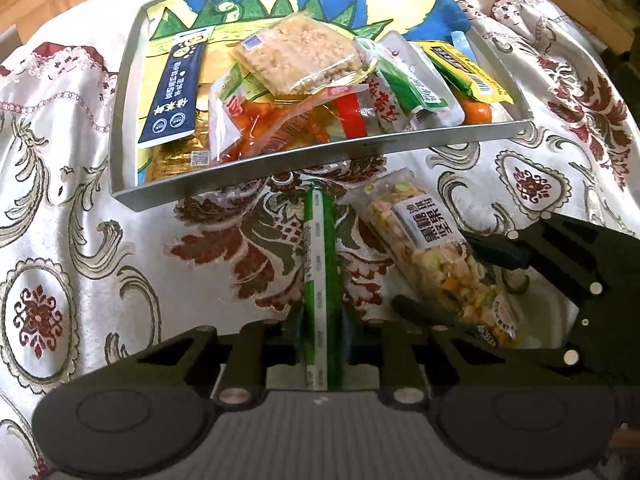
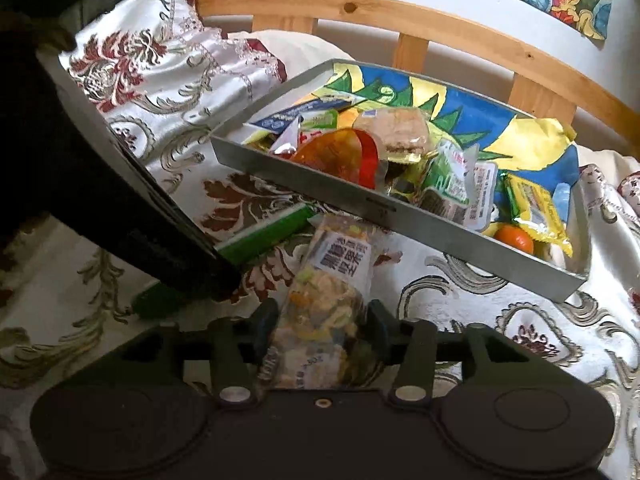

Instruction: Organize snacks

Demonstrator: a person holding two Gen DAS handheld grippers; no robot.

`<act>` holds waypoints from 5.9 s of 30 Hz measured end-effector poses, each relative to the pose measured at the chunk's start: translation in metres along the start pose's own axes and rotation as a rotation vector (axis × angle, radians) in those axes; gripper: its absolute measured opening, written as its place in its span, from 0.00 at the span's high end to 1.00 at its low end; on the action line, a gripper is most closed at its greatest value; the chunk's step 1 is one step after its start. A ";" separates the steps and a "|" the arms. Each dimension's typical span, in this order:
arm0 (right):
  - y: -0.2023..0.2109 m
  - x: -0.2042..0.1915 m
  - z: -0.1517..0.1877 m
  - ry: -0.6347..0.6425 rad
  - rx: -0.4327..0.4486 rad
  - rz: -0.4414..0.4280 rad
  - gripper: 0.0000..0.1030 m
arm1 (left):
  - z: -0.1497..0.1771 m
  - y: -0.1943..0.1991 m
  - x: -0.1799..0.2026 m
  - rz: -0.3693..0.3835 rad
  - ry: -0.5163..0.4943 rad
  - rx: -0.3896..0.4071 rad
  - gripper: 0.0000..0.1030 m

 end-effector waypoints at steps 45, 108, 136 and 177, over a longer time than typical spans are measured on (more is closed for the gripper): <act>0.075 0.041 -0.040 0.066 0.258 0.164 0.61 | -0.049 0.071 -0.014 -0.084 0.126 0.184 0.82; 0.077 0.158 -0.116 -0.154 0.309 0.325 0.07 | -0.185 0.054 -0.017 -0.047 0.322 0.507 0.09; 0.186 0.062 -0.075 -0.178 0.391 0.322 0.01 | -0.034 0.146 -0.035 -0.151 0.415 0.554 0.01; 0.164 0.030 -0.017 -0.250 0.279 0.232 0.01 | 0.048 0.111 -0.044 -0.228 0.432 0.420 0.01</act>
Point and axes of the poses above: each gripper's, at about its wrist camera, not at the fingertips, and y roughly against the way its jaws point, x to its right, z to its underside, the point moved 8 cm from there along -y, roughly the way its jaws point, and after that the axes turned 15 degrees about -z, right-handed, at the moved point
